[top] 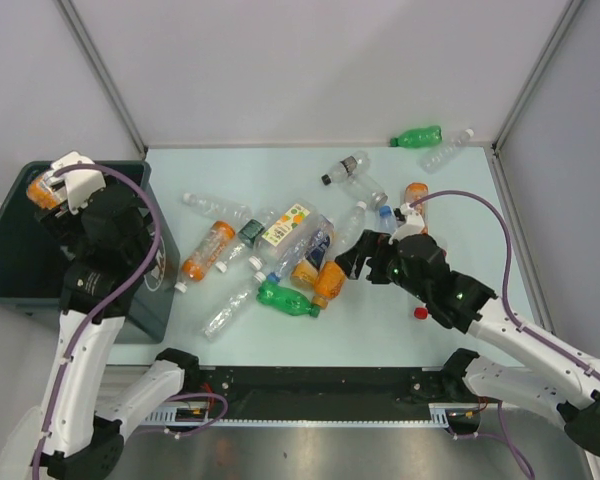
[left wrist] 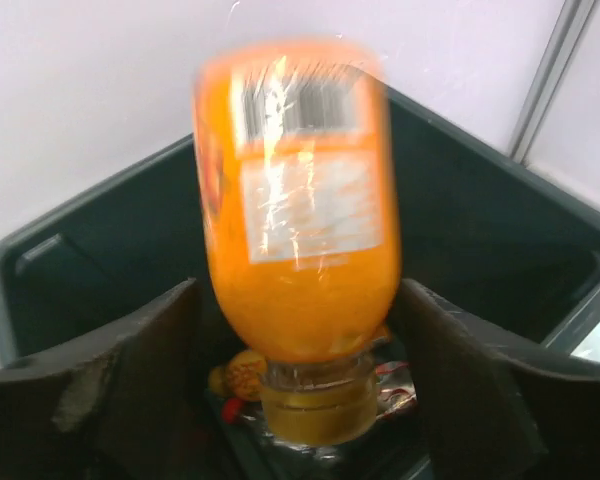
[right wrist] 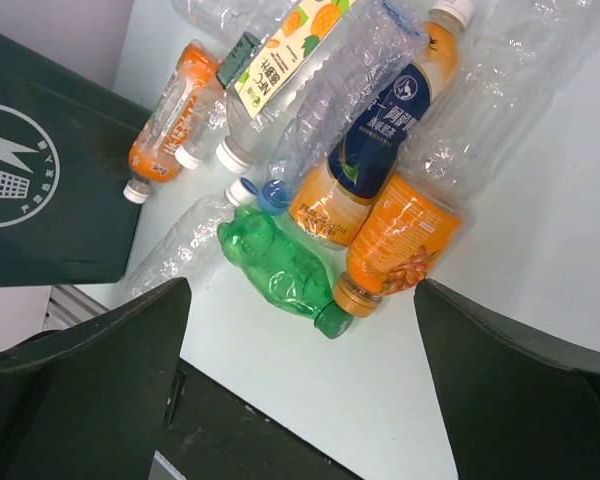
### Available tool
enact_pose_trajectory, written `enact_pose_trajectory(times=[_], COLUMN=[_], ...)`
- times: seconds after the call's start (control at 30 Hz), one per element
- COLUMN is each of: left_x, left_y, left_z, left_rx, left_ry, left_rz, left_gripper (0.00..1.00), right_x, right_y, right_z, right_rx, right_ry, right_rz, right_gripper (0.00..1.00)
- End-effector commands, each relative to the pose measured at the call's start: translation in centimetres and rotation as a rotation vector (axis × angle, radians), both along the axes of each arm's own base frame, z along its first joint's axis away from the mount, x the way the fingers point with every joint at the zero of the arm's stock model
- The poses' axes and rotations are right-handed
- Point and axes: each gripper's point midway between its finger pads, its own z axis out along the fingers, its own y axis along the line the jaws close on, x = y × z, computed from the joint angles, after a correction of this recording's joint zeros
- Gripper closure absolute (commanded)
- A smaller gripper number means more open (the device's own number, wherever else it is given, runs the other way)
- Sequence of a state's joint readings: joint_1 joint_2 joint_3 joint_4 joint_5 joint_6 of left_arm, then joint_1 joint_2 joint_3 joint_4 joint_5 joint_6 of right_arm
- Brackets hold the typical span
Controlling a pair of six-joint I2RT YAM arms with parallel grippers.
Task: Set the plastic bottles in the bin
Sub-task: Place the plastic bottle in the trash bin, then pick up the plastic bottle at the center of the board.
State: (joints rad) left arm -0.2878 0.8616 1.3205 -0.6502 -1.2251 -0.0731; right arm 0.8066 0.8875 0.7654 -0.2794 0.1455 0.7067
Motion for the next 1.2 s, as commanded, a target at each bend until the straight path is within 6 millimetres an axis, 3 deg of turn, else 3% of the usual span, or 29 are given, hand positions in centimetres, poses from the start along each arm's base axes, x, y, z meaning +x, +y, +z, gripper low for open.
enact_pose_trajectory(times=[0.0, 0.07, 0.27, 0.37, 0.47, 0.6, 0.73, 0.83, 0.97, 1.1, 1.17], left_x=[-0.7, -0.7, -0.4, 0.5, 1.9, 3.8, 5.0, 4.9, 4.2, 3.2, 3.2], left_y=[0.7, 0.5, -0.2, -1.6, -3.8, -8.4, -15.2, -19.0, -22.2, -25.4, -25.5], left_z=[0.7, 0.8, 1.2, 0.9, 0.6, -0.4, -2.2, -3.7, -5.9, -10.3, -11.8], left_rx=[-0.005, -0.014, -0.052, -0.075, -0.104, -0.146, -0.227, -0.290, -0.351, -0.451, -0.522], left_ry=[-0.033, -0.033, -0.034, -0.014, 0.015, 0.071, 0.127, 0.152, 0.164, 0.255, 0.263], left_rz=[0.052, 0.035, -0.045, -0.164, -0.332, -0.624, -0.994, -1.174, -1.282, -1.337, -1.268], left_gripper=[0.06, 0.00, 0.00, 0.00, 0.00, 0.00, 0.00, 0.00, 0.00, 0.00, 0.00], right_x=[0.5, 0.5, 0.8, 1.1, 1.4, 1.8, 2.1, 2.1, 2.0, 2.2, 2.1], right_y=[0.2, 0.1, -0.9, -1.5, -2.3, -3.5, -5.0, -5.8, -6.7, -7.3, -7.3], right_z=[1.9, 1.9, 1.3, 0.8, 0.4, -0.8, -2.1, -2.8, -3.3, -3.4, -3.5], right_rx=[0.038, 0.037, 0.005, -0.013, -0.028, -0.054, -0.086, -0.103, -0.119, -0.121, -0.121], right_ry=[-0.022, -0.020, -0.011, 0.002, 0.013, 0.056, 0.104, 0.134, 0.155, 0.162, 0.168], right_rz=[-0.010, -0.019, -0.060, -0.091, -0.126, -0.192, -0.265, -0.298, -0.331, -0.350, -0.350], right_gripper=[0.00, 0.00, 0.00, 0.00, 0.00, 0.00, 0.00, 0.00, 0.00, 0.00, 0.00])
